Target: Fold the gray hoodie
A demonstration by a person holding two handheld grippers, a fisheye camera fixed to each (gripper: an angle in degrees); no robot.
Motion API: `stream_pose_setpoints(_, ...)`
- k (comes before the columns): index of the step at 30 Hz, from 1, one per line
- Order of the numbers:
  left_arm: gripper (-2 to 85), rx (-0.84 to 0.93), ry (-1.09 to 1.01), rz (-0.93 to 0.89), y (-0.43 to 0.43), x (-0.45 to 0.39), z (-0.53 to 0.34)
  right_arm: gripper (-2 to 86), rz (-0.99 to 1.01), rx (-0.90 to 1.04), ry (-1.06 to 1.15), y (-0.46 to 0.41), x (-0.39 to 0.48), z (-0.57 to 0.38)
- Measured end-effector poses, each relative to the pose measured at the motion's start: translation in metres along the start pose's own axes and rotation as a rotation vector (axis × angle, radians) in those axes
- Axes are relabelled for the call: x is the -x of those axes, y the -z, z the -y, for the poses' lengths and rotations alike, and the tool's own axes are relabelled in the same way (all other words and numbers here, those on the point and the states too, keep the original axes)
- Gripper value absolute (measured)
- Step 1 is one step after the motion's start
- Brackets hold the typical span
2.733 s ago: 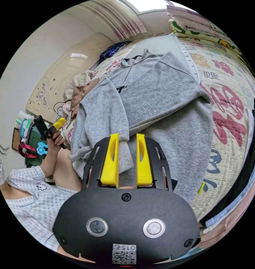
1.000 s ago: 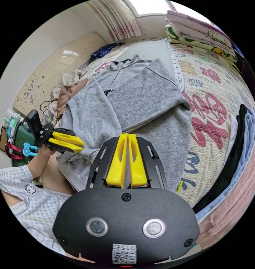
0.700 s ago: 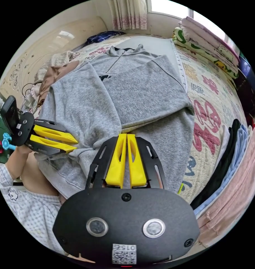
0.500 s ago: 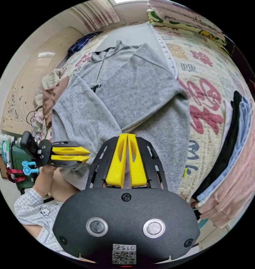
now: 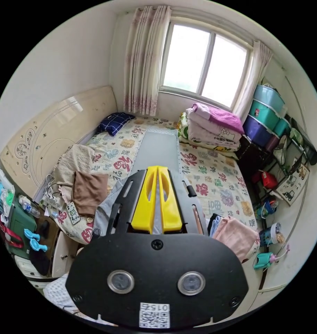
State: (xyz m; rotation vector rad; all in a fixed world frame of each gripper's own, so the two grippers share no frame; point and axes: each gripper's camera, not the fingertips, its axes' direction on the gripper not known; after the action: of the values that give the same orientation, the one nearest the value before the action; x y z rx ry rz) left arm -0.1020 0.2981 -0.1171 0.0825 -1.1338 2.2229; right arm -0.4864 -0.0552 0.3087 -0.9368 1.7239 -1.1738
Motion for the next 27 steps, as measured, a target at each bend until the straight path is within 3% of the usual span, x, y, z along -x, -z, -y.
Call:
stream_pose_setpoints(3,3.6,-0.068,0.001,0.059,0.032,0.008,-0.013,-0.8,-0.008,-0.053,0.035,-0.007,0.011,-0.004)
stream_pose_setpoints(6,5.7,-0.110,0.045,0.270,0.072,0.028,-0.022,-0.3,0.023,-0.057,0.076,-0.061,0.003,-0.018)
stream_pose_setpoints(8,7.7,-0.128,0.126,0.435,0.106,0.053,-0.015,2.2,0.103,-0.027,0.122,-0.131,-0.010,-0.034)
stream_pose_setpoints(16,10.1,-0.031,0.166,0.712,0.139,0.155,0.075,10.8,0.357,0.017,0.059,-0.390,-0.075,-0.104)
stream_pose_setpoints(18,10.5,0.004,0.151,0.734,0.124,0.180,0.096,11.3,0.378,0.064,0.014,-0.445,-0.089,-0.113)
stream_pose_setpoints(20,11.1,0.023,0.149,0.640,0.102,0.218,0.121,12.9,0.372,0.133,-0.018,-0.511,-0.099,-0.123)
stream_pose_setpoints(27,14.2,-0.061,0.276,0.582,0.049,0.307,0.176,14.1,0.338,0.198,-0.014,-0.621,-0.094,-0.118)
